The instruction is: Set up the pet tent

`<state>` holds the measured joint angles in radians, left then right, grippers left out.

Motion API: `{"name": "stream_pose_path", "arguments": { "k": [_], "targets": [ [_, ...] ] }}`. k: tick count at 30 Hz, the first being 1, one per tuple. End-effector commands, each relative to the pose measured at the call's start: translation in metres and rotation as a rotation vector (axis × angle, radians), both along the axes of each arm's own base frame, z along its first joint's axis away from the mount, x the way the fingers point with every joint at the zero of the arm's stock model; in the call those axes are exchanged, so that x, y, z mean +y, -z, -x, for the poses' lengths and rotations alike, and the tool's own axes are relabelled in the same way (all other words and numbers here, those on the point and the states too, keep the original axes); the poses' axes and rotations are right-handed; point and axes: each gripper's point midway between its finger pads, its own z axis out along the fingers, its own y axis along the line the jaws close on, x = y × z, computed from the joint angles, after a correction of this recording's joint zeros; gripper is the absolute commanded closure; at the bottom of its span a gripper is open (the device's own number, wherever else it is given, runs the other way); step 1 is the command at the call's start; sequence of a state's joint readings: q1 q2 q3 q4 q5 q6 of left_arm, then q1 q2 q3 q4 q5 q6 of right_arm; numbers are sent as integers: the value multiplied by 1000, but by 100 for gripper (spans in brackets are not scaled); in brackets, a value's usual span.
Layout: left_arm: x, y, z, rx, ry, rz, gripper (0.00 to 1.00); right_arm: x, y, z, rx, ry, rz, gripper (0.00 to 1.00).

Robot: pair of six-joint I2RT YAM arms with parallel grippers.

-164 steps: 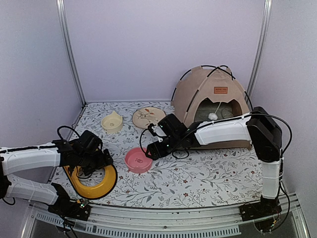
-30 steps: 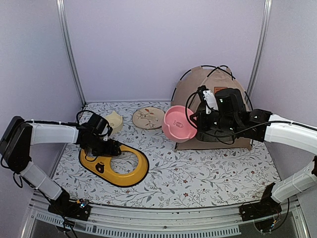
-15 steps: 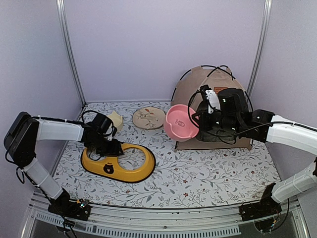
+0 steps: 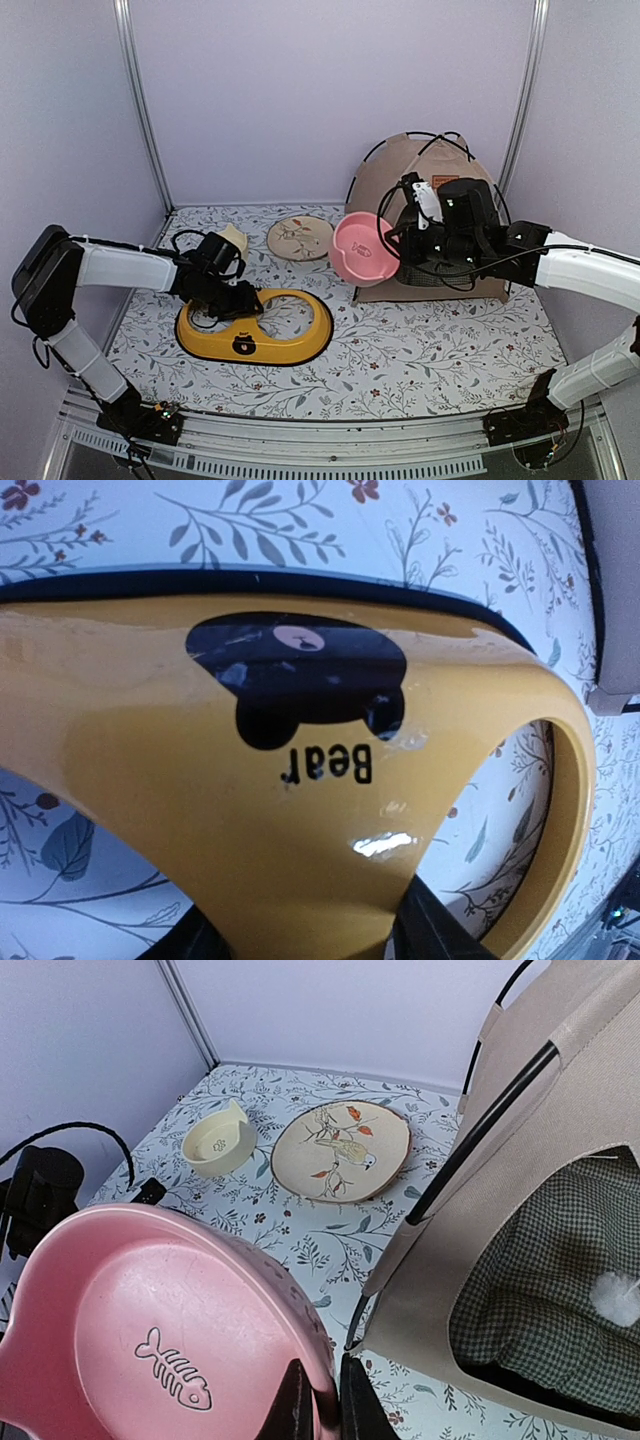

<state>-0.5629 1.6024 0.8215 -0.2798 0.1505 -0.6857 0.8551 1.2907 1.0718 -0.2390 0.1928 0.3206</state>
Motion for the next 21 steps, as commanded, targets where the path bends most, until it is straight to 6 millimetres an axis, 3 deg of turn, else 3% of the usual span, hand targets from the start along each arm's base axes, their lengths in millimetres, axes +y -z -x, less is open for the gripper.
{"name": "stream_pose_path", "arguments": {
  "k": [1, 7, 8, 9, 12, 21],
  "targets": [
    [-19, -11, -9, -41, -4, 59, 48, 19, -32, -9, -51, -33, -118, 100],
    [-28, -27, -9, -87, 38, 106, 38, 46, -5, -13, 42, -113, -64, 100],
    [-31, -31, -10, -98, 48, 120, 37, 51, 7, -13, 69, -127, -46, 100],
    [-35, -33, -9, -104, 57, 134, 36, 58, 0, -15, 67, -140, -56, 100],
    [-46, -37, -9, -105, 71, 175, 36, 72, 9, -19, 89, -162, -38, 100],
    [-68, -40, -2, -104, 81, 240, 37, 98, 59, -27, 184, -183, 55, 100]
  ]
}}
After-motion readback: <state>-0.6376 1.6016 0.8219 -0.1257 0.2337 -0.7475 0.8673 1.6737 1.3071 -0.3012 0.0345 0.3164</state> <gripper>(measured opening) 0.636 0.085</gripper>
